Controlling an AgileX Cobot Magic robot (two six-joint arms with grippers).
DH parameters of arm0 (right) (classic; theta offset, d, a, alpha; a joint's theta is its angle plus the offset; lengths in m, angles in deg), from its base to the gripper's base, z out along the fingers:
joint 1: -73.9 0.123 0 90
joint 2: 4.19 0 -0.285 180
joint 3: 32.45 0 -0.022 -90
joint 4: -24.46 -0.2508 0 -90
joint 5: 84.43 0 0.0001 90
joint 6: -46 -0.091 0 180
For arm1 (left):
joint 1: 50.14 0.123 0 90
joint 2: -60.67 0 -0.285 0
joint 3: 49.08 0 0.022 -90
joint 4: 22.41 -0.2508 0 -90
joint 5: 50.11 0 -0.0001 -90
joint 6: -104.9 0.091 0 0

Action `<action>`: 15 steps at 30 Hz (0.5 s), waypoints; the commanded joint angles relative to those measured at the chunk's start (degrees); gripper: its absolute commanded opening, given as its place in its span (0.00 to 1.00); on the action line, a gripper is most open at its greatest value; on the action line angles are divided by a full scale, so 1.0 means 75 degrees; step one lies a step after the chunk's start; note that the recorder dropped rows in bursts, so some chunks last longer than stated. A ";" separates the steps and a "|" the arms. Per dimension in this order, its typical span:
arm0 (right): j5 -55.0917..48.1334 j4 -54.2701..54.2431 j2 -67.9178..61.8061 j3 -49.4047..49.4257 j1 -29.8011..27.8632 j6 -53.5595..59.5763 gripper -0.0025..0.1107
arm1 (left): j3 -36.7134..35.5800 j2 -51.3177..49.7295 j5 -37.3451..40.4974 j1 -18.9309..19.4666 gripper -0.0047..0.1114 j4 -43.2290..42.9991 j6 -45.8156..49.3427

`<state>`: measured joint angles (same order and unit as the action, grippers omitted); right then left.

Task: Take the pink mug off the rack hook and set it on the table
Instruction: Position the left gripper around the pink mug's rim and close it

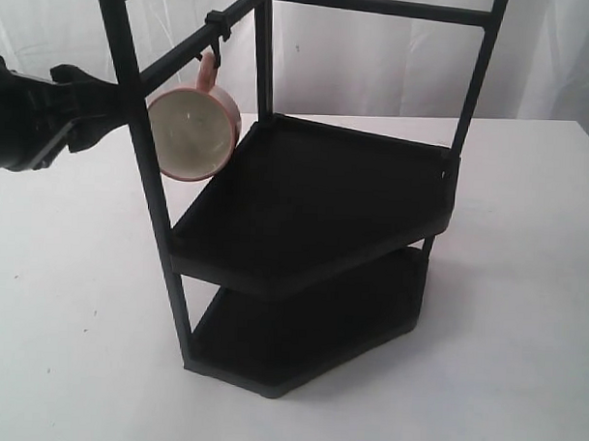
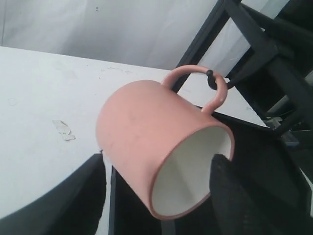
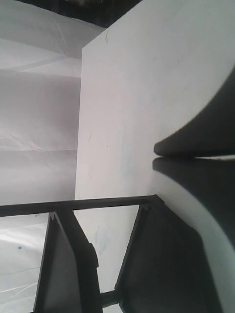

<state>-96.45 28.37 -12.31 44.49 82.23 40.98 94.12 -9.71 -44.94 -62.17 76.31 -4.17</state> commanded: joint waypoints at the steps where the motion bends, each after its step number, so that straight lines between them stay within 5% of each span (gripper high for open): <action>1: 0.0059 0.0049 0.0044 0.0037 -0.0041 0.0027 0.02 | 0.0025 -0.0322 0.0110 0.0025 0.59 0.0163 -0.0058; 15: 0.0059 0.0049 0.0044 0.0037 -0.0041 0.0027 0.02 | 0.0158 -0.0859 -0.0230 0.0025 0.59 0.0163 -0.0058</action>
<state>-96.45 28.37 -12.31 44.49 82.23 40.98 94.21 -16.19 -45.36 -62.04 76.31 -4.31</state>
